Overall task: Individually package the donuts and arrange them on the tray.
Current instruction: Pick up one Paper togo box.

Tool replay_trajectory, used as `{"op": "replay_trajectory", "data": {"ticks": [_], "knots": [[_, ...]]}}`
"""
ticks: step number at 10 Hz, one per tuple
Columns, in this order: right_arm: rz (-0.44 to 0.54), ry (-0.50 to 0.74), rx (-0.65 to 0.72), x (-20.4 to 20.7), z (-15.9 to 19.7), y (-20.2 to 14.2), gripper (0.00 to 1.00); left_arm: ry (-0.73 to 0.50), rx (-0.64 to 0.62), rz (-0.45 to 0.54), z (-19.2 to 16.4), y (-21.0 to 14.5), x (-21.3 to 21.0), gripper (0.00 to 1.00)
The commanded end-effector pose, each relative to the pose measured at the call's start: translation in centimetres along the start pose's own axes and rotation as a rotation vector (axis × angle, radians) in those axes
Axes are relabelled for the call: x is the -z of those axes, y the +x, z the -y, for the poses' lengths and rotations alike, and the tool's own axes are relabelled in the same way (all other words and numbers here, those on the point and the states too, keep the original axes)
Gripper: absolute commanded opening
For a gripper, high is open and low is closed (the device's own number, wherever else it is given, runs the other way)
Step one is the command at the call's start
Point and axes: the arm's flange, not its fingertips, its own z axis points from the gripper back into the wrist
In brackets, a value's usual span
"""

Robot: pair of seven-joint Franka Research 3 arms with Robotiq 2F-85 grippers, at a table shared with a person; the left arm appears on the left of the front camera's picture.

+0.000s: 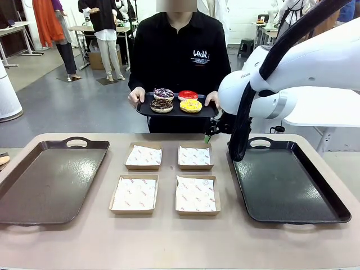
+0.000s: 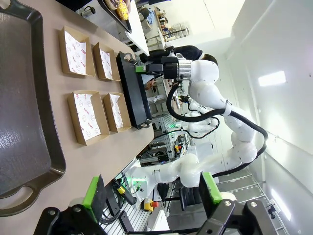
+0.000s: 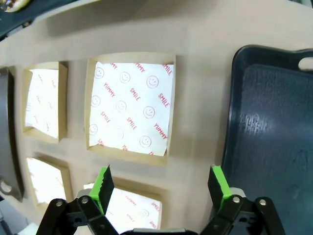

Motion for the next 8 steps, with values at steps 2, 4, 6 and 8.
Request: {"op": "replay_trajectory", "data": {"ticks": [2, 4, 6, 8], "knots": [[-0.036, -0.080, -0.001, 2.5, -2.1, 4.2, 1.00, -0.020, 0.017, 0.013, 0.1, 0.1, -0.2, 1.00], [-0.074, -0.118, 0.020, 4.9, -2.8, 6.2, 1.00, -0.020, 0.017, 0.013, 0.1, 0.1, -0.2, 1.00], [-0.105, -0.162, 0.032, 7.0, -2.5, 7.0, 1.00, -0.020, 0.017, 0.013, 0.1, 0.1, -0.2, 1.00], [-0.126, -0.200, 0.021, 8.6, -2.4, 6.9, 1.00, -0.020, 0.017, 0.013, 0.1, 0.1, -0.2, 1.00]]}}
